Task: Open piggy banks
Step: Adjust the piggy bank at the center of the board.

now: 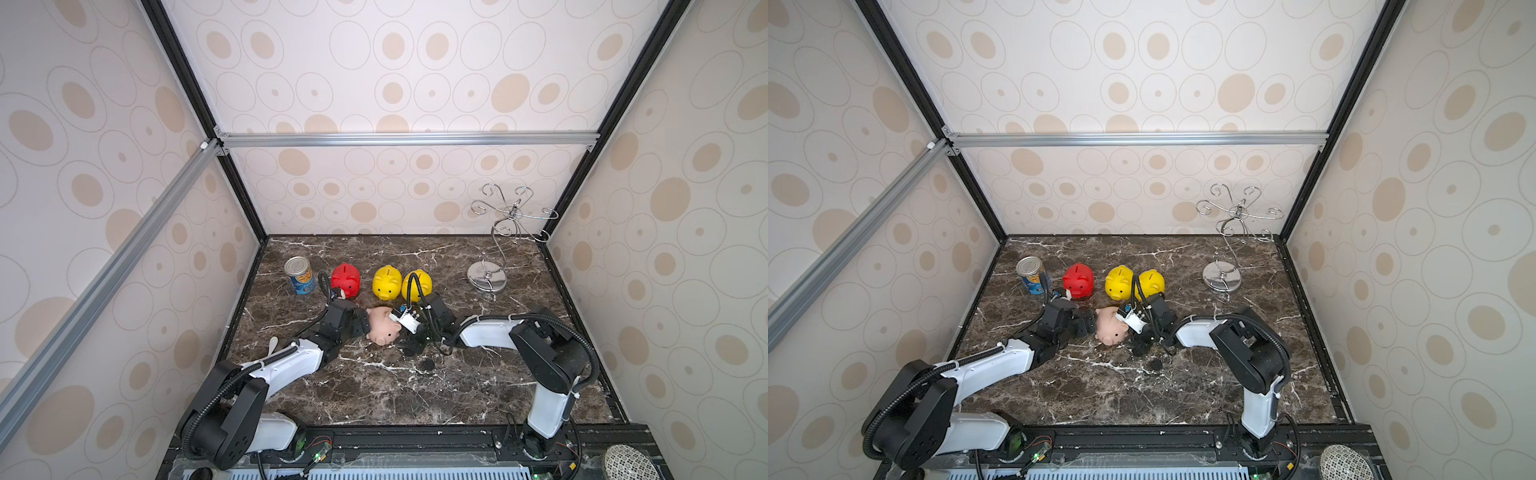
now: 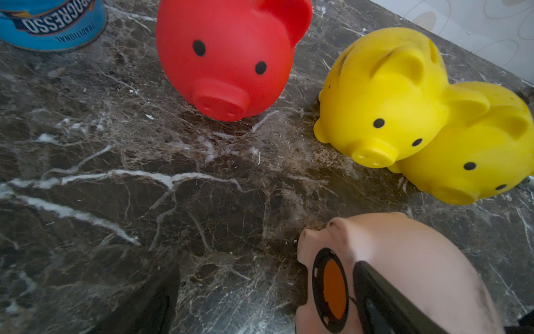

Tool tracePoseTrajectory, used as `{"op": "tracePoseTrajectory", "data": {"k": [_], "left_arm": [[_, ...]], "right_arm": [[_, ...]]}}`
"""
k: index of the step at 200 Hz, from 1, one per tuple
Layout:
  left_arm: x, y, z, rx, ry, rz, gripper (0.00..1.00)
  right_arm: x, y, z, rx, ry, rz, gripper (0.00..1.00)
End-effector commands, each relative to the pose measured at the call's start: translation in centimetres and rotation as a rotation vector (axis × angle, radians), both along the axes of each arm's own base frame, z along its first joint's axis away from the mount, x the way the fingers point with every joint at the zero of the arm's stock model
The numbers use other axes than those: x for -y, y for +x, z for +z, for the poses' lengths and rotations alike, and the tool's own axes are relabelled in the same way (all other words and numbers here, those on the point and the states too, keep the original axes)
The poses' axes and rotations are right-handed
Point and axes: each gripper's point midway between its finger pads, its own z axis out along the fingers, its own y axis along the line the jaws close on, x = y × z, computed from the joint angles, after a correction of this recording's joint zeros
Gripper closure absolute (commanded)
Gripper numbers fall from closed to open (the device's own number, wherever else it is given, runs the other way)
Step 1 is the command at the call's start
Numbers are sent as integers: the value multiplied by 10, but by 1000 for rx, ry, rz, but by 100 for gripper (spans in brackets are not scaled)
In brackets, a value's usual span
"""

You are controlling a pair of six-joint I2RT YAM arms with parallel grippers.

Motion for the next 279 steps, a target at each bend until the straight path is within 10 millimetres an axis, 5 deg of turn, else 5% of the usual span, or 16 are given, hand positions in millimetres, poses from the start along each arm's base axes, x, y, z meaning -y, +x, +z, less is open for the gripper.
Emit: {"op": "tracePoseTrajectory", "data": {"k": [1,84,211,247,267,279], "left_arm": [[-6,-12,-21,-62,45,-21,8],[-26,-5,-8,-34,44,35,7],[-40,-2,-23,-50,48,89,7],[-35,-7,-38,-80,15,72,8],[-32,-11,-42,-91,-5,61,8],[-29,-13,-43,-97,-23,47,8]], "right_arm": [[-10,-4,28,64,29,53,80],[-6,-11,51,153,-69,88,82],[-25,-24,82,225,-130,138,80],[-27,-28,73,205,-156,121,70],[-21,-22,79,224,-170,40,48],[-18,-19,84,229,-164,-20,45]]}}
